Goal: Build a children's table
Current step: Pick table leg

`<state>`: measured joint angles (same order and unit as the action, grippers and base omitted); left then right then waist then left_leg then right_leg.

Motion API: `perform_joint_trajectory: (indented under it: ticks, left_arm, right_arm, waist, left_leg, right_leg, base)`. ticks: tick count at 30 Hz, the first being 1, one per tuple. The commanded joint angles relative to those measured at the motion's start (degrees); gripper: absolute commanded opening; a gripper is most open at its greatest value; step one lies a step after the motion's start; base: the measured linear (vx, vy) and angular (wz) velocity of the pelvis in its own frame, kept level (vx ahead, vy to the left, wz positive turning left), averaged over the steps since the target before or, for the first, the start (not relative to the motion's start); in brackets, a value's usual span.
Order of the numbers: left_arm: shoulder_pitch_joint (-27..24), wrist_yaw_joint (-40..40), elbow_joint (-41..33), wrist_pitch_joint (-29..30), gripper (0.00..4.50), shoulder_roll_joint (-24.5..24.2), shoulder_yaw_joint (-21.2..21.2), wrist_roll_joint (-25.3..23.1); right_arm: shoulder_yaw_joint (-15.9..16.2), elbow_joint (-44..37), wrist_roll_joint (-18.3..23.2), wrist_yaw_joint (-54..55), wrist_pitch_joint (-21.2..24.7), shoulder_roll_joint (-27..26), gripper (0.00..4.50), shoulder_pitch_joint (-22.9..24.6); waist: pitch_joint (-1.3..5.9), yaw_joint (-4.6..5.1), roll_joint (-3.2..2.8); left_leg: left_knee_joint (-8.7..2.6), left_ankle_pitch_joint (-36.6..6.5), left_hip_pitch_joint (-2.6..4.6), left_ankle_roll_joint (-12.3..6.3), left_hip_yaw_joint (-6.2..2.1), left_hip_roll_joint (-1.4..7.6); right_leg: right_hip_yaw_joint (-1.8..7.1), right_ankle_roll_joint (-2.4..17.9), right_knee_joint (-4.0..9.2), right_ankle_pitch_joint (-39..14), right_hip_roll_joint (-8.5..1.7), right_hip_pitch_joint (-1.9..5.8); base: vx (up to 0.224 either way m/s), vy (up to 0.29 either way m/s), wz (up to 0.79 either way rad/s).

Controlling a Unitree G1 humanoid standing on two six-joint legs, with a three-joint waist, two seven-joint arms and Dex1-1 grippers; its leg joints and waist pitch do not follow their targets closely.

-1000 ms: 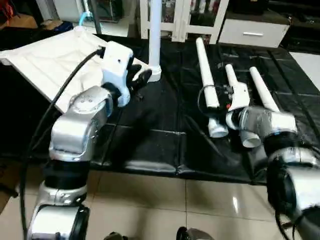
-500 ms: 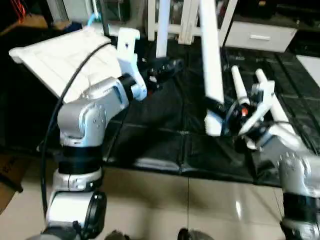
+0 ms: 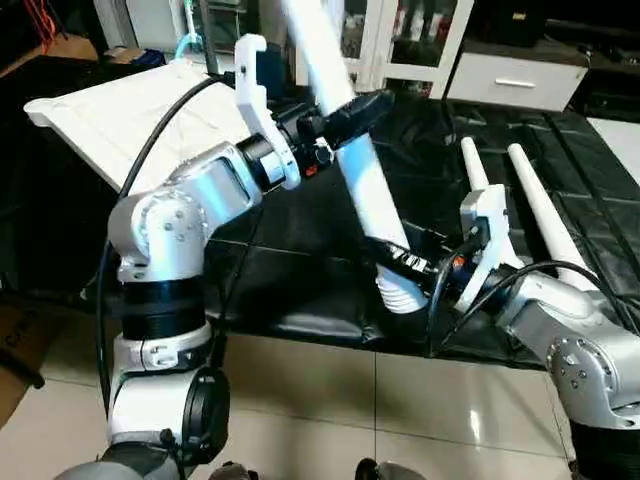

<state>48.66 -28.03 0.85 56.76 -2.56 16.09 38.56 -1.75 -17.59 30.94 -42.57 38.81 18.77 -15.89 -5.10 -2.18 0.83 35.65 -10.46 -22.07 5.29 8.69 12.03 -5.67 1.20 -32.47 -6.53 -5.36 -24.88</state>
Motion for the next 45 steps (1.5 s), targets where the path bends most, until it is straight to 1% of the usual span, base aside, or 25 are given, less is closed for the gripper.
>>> perform_joint_trajectory:
  ticks: [1, 3, 5, 6, 7, 9, 10, 13, 17, 18, 22, 24, 27, 28, 30, 33, 34, 38, 39, 40, 41, 42, 43, 44, 45]
  left_arm:
    - [1.6, 1.16, 0.64, 1.59, 3.55, 0.34, 0.62, 0.95]
    - [2.26, 2.16, 1.58, 2.29, 3.48, 0.54, 2.39, 1.75]
    - [2.6, 3.0, 2.05, 2.63, 3.47, 0.73, 3.42, 2.12]
    - [2.7, 3.57, 2.19, 2.82, 3.23, 0.86, 4.06, 2.65]
    - [2.73, 4.02, 2.22, 2.95, 3.07, 0.93, 4.47, 3.07]
    - [2.77, 4.38, 2.42, 2.97, 3.03, 0.75, 4.73, 3.5]
    - [2.8, 4.51, 2.5, 2.98, 3.02, 0.66, 4.81, 3.74]
    - [2.91, 5.01, 2.69, 2.68, 2.6, 0.4, 4.88, 4.51]
    - [3.08, 5.41, 2.94, 2.74, 2.42, 0.48, 5.2, 4.72]
    - [3.11, 5.29, 2.93, 2.89, 2.16, 0.4, 5.15, 4.71]
    - [3.31, 6.11, 3.17, 3.17, 2.04, 0.34, 5.45, 5.23]
    - [3.28, 6.16, 3.26, 3.12, 1.8, 0.3, 5.48, 5.28]
    - [3.32, 6.34, 3.67, 2.59, 1.75, -0.08, 5.26, 5.28]
    - [3.58, 6.85, 4.11, 1.81, 1.72, -0.19, 5.38, 5.31]
    - [3.72, 7.03, 4.27, 1.31, 1.72, -0.32, 5.36, 5.01]
    - [4.25, 7.65, 4.89, 0.1, 1.72, -0.89, 5.44, 4.49]
    - [4.34, 7.76, 5.0, -0.01, 1.72, -0.97, 5.48, 4.5]
    - [4.59, 8.33, 5.55, -0.72, 1.72, -1.4, 5.44, 4.32]
    - [4.56, 8.54, 5.73, -1.01, 1.72, -1.71, 5.18, 3.76]
    - [4.51, 8.75, 5.93, -1.33, 1.72, -2.09, 4.85, 3.15]
    - [4.55, 9.01, 6.04, -1.4, 1.72, -2.08, 5.02, 3.21]
    - [4.58, 9.18, 6.11, -1.4, 1.72, -2.02, 5.19, 3.36]
    - [4.58, 9.18, 6.11, -1.4, 1.72, -2.02, 5.19, 3.36]
    - [4.66, 9.34, 6.22, -1.41, 1.72, -2.11, 5.23, 3.69]
    - [4.68, 9.37, 6.25, -1.43, 1.72, -2.14, 5.19, 3.75]
  right_arm:
    - [-0.49, -1.32, -0.23, -0.11, 0.64, 0.7, 1.91, -0.06]
    - [-0.85, -0.94, -0.28, 0.54, 0.35, 0.81, 1.91, -0.39]
    - [-0.84, -0.91, -0.26, 0.87, 0.19, 1.0, 1.91, -0.42]
    - [-0.76, -0.96, -0.16, 1.07, 0.11, 1.15, 1.91, -0.38]
    - [-0.67, -1.03, -0.09, 1.2, 0.05, 1.28, 1.91, -0.33]
    - [-0.58, -0.91, -0.12, 1.31, -0.05, 1.36, 1.91, -0.43]
    - [-0.55, -0.84, -0.13, 1.33, -0.09, 1.4, 1.91, -0.5]
    - [-0.37, -0.64, -0.17, 1.41, -0.2, 1.56, 1.91, -0.68]
    - [-0.28, -0.6, -0.23, 1.5, -0.24, 1.63, 1.91, -0.73]
    - [-0.23, -0.63, -0.26, 1.57, -0.27, 1.71, 1.91, -0.73]
    - [-0.02, -0.6, -0.21, 1.87, -0.5, 1.99, 1.91, -0.82]
    - [0.0, -0.57, -0.28, 1.97, -0.6, 1.99, 1.91, -0.86]
    - [0.16, -0.52, -0.44, 2.07, -0.72, 2.09, 1.91, -0.98]
    - [0.38, -0.54, -0.53, 1.99, -0.76, 2.22, 2.26, -1.02]
    - [0.42, -0.49, -0.57, 2.03, -0.75, 2.21, 2.61, -1.1]
    - [0.18, -0.2, -0.18, 2.48, -0.63, 2.09, 2.67, -1.41]
    - [0.13, -0.14, -0.08, 2.53, -0.63, 2.08, 2.94, -1.46]
    - [-0.88, 0.13, 1.19, 3.01, -0.12, 1.59, 3.13, -1.94]
    - [-4.27, 0.73, 5.26, 4.23, 1.68, 0.4, 3.36, -3.4]
    - [-8.36, 1.47, 10.18, 5.74, 3.83, -1.03, 3.45, -5.17]
    - [-10.92, 2.2, 13.76, 6.67, 5.39, -1.54, 3.45, -6.44]
    - [-12.23, 2.65, 15.74, 7.15, 6.24, -1.71, 3.49, -7.12]
    - [-12.23, 2.65, 15.74, 7.15, 6.24, -1.71, 3.65, -7.12]
    - [-15.89, 4.78, 20.05, 8.33, 7.89, -1.19, 3.78, -9.55]
    - [-16.38, 5.16, 20.55, 8.49, 8.08, -1.04, 3.86, -9.92]
  waist:
    - [5.43, 0.15, 0.26]
    - [5.45, 0.18, 0.36]
    - [5.47, 0.19, 0.41]
    - [5.45, 0.17, 0.41]
    - [5.37, 0.16, 0.44]
    - [5.43, 0.13, 0.46]
    - [5.51, 0.07, 0.37]
    - [5.56, 0.0, 0.39]
    - [5.64, -0.09, 0.34]
    - [5.66, -0.14, 0.33]
    - [5.75, -0.32, 0.27]
    - [5.74, -0.37, 0.31]
    - [5.7, -0.47, 0.42]
    - [5.69, -0.54, 0.48]
    - [5.66, -0.62, 0.48]
    - [5.64, -0.69, 0.49]
    - [5.67, -0.73, 0.46]
    - [5.69, -0.72, 0.46]
    - [5.69, -0.67, 0.45]
    - [5.8, -0.52, 0.46]
    - [5.82, -0.55, 0.4]
    - [5.76, -0.58, 0.33]
    - [5.73, -0.53, 0.33]
    - [5.57, -0.52, 0.74]
    - [5.61, -0.53, 0.48]
  left_leg:
    - [-4.31, -15.51, 0.68, -2.96, 0.47, -0.2]
    - [-4.44, -14.69, 0.5, -3.11, 0.43, -0.13]
    - [-4.36, -14.75, 0.62, -3.16, 0.52, -0.2]
    - [-4.33, -14.82, 0.63, -3.16, 0.53, -0.22]
    - [-4.29, -14.92, 0.7, -3.25, 0.61, -0.27]
    - [-4.3, -14.34, 0.64, -3.4, 0.62, -0.26]
    - [-4.26, -13.98, 0.62, -3.41, 0.61, -0.27]
    - [-4.35, -13.2, 0.61, -3.49, 0.62, -0.1]
    - [-4.33, -12.45, 0.61, -3.59, 0.68, -0.07]
    - [-4.34, -12.14, 0.61, -3.59, 0.69, -0.06]
    - [-4.3, -11.26, 0.62, -3.61, 0.75, 0.0]
    - [-4.26, -11.1, 0.66, -3.65, 0.79, 0.0]
    - [-4.15, -10.87, 0.59, -3.69, 0.91, -0.14]
    - [-4.07, -11.18, 0.69, -3.62, 0.95, -0.22]
    - [-4.01, -11.4, 0.74, -3.54, 0.97, -0.28]
    - [-3.94, -11.51, 0.68, -3.37, 0.93, -0.35]
    - [-3.97, -11.42, 0.58, -3.13, 0.85, -0.32]
    - [-3.99, -11.6, 0.56, -2.86, 0.79, -0.33]
    - [-4.0, -11.73, 0.65, -3.0, 0.8, -0.37]
    - [-3.94, -11.91, 0.59, -3.3, 0.75, -0.47]
    - [-3.95, -11.89, 0.55, -3.19, 0.67, -0.41]
    - [-3.91, -12.27, 0.83, -3.06, 0.69, -0.36]
    - [-3.89, -12.37, 0.88, -2.94, 0.74, -0.37]
    - [-3.93, -12.27, 0.79, -2.92, 0.89, -0.39]
    - [-3.98, -12.56, 0.88, -2.9, 0.76, -0.44]
  right_leg:
    - [0.46, 1.95, 5.07, -30.33, -1.58, 3.57]
    - [0.55, 2.47, 4.93, -28.72, -1.63, 3.74]
    - [0.62, 2.78, 4.86, -28.32, -1.67, 3.7]
    - [0.64, 2.86, 4.85, -28.41, -1.7, 3.71]
    - [0.64, 2.93, 4.98, -28.85, -1.7, 3.64]
    - [0.71, 2.8, 4.91, -28.62, -1.71, 3.69]
    - [0.74, 2.88, 4.81, -28.18, -1.74, 3.76]
    - [0.9, 3.83, 4.51, -26.21, -1.72, 3.82]
    - [1.09, 4.83, 4.22, -24.12, -1.73, 3.93]
    - [1.12, 5.06, 4.14, -23.68, -1.75, 3.99]
    - [1.33, 6.07, 3.78, -21.91, -1.79, 4.09]
    - [1.39, 6.27, 3.68, -21.46, -1.76, 4.09]
    - [1.49, 6.29, 3.67, -21.76, -1.74, 4.07]
    - [1.48, 5.88, 3.73, -22.85, -1.7, 3.99]
    - [1.45, 5.19, 3.85, -24.25, -1.67, 3.88]
    - [1.37, 4.34, 3.92, -25.39, -1.59, 3.82]
    - [1.31, 3.78, 3.9, -25.84, -1.64, 3.92]
    - [1.18, 3.27, 3.96, -26.28, -1.54, 3.85]
    - [1.19, 3.19, 4.04, -26.42, -1.52, 3.79]
    - [1.05, 3.26, 3.97, -26.44, -1.49, 3.82]
    - [0.96, 3.19, 3.87, -26.41, -1.53, 3.88]
    - [0.89, 3.1, 3.99, -26.41, -1.45, 3.69]
    - [0.9, 3.03, 4.01, -26.38, -1.39, 3.62]
    - [0.94, 2.78, 4.21, -26.5, -1.36, 3.48]
    - [0.86, 2.84, 4.07, -27.02, -1.4, 3.6]
  base:
    - [0.0, 0.0, 0.0]
    - [0.0, 0.0, 0.0]
    - [0.0, 0.0, 0.0]
    - [0.0, 0.0, 0.0]
    - [0.0, 0.0, 0.0]
    - [0.0, 0.0, 0.0]
    - [0.0, 0.0, 0.0]
    - [0.0, 0.0, 0.0]
    - [0.0, 0.0, 0.0]
    - [0.0, 0.0, 0.0]
    - [0.0, 0.0, 0.0]
    - [0.0, 0.0, 0.0]
    - [0.0, 0.0, 0.0]
    - [0.0, 0.0, 0.0]
    - [0.0, 0.0, 0.0]
    - [0.0, 0.0, 0.0]
    - [0.0, 0.0, 0.0]
    - [0.0, 0.0, 0.0]
    - [0.0, 0.0, 0.0]
    - [0.0, 0.0, 0.0]
    - [0.0, 0.0, 0.0]
    - [0.0, 0.0, 0.0]
    - [0.0, 0.0, 0.0]
    - [0.0, 0.0, 0.0]
    - [0.0, 0.0, 0.0]
